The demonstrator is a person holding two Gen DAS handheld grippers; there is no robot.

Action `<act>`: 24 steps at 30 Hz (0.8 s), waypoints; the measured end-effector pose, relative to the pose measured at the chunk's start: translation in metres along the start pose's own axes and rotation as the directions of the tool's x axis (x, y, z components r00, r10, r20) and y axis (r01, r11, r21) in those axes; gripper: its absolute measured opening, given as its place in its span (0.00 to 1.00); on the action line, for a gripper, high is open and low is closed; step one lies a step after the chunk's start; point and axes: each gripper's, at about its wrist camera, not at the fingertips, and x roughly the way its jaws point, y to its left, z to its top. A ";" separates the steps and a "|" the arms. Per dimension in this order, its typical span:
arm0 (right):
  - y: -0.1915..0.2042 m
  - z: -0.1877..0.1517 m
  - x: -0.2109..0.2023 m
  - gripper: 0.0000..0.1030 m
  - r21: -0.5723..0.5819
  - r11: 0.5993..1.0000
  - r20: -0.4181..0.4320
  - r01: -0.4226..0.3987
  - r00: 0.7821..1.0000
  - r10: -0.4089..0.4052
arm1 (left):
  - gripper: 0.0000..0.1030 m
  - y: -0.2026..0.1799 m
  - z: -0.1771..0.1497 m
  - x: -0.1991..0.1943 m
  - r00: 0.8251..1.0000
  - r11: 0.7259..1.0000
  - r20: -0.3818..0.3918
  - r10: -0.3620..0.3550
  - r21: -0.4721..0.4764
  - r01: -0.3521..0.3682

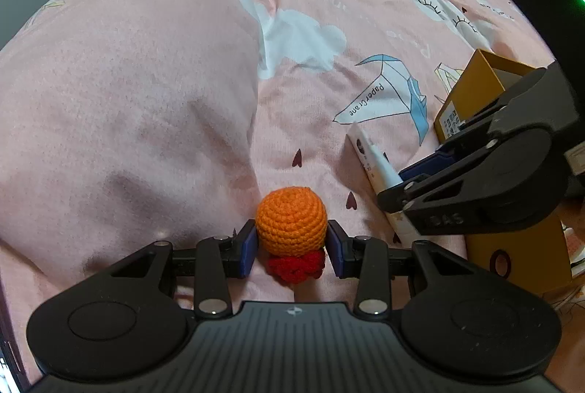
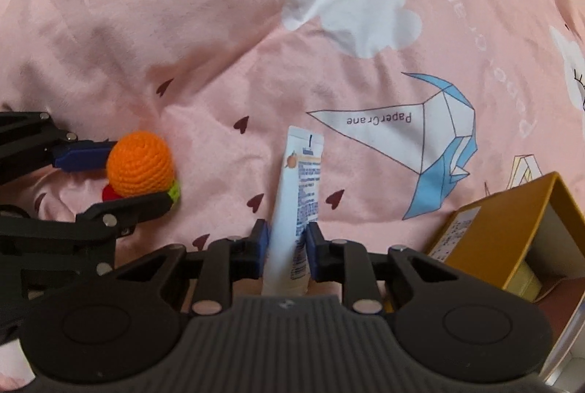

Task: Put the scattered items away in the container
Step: 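Close the right gripper on the Vaseline tube while the left holds the pompom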

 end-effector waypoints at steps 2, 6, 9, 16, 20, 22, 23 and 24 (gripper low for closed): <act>0.003 -0.001 0.001 0.25 -0.005 1.000 0.002 0.006 1.000 -0.006 | 0.44 -0.001 0.000 0.001 1.000 1.000 -0.001 0.001 0.004 -0.001; 0.010 -0.002 0.005 0.27 -0.014 0.999 0.016 0.029 0.999 -0.029 | 0.44 -0.003 -0.001 0.003 1.000 1.000 -0.004 0.002 0.010 -0.002; 0.014 -0.004 0.009 0.33 -0.014 0.998 0.007 0.061 0.998 -0.060 | 0.44 -0.005 -0.001 0.005 1.000 1.000 -0.008 0.008 0.016 -0.007; 0.015 -0.008 0.016 0.35 0.017 0.997 0.013 0.075 0.997 -0.076 | 0.44 -0.002 -0.001 0.006 1.000 1.000 -0.010 0.001 0.014 -0.001; 0.017 -0.012 0.005 0.35 0.034 0.997 0.053 0.069 0.996 -0.071 | 0.44 -0.003 -0.002 0.004 1.000 1.000 0.005 -0.008 0.021 0.008; 0.016 -0.016 -0.002 0.34 0.047 0.997 0.083 0.064 0.994 -0.067 | 0.44 -0.004 -0.003 0.001 1.000 1.000 0.018 -0.017 0.022 0.016; 0.015 -0.018 -0.005 0.34 0.057 0.997 0.098 0.061 0.993 -0.066 | 0.44 -0.006 -0.003 -0.001 0.999 1.000 0.027 -0.018 0.024 0.017; 0.015 -0.021 -0.010 0.34 0.067 0.996 0.113 0.059 0.991 -0.066 | 0.44 -0.007 -0.003 -0.003 0.999 1.000 0.039 -0.016 0.027 0.015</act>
